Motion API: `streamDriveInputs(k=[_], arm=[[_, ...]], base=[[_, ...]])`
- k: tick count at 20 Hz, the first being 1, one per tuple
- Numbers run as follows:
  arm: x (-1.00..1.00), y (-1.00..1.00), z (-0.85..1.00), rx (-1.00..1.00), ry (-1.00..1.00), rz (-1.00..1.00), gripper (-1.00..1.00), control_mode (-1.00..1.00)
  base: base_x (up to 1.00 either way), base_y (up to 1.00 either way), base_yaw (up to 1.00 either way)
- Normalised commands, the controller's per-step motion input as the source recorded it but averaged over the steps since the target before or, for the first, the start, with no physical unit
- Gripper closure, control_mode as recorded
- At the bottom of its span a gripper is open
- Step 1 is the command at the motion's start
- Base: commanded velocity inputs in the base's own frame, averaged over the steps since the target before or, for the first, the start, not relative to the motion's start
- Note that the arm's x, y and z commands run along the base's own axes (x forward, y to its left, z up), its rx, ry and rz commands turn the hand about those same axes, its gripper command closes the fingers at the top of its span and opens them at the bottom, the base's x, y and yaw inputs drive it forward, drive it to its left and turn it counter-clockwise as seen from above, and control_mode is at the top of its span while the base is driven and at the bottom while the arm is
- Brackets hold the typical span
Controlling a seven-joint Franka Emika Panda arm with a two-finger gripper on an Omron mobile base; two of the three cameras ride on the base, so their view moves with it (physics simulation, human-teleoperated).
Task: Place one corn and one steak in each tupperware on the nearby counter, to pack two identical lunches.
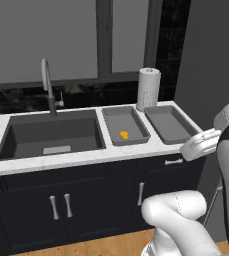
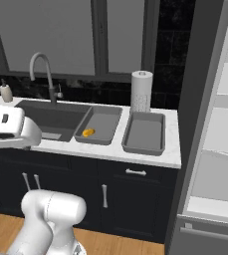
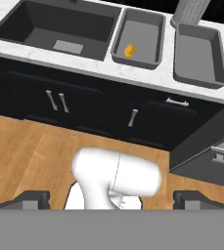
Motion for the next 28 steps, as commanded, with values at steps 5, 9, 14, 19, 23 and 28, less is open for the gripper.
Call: streamDriveInputs(k=[5,9,14,19,23,28], arm=[[-0.08,-0.03,0.02,0.00,0.00,-0.02,-1.00,-1.00],[0.00,0.00,0.00,0.00,0.00,0.00,-1.00,-1.00],[0.00,0.00,0.00,0.00,0.00,0.00,-1.00,-1.00],[0.00,0.00,0.00,0.00,0.00,0.00,-1.00,1.00],[0.00,0.00,0.00,0.00,0.00,0.00,-1.00,1.00],[0.00,0.00,0.00,0.00,0.00,0.00,-1.00,1.00]], base=[[0.00,0.00,0.00],[0.00,0.00,0.00],[0.00,0.00,0.00],[0.00,-0.01,0.00],[0.00,-0.44,0.00],[0.00,-0.79,0.00]])
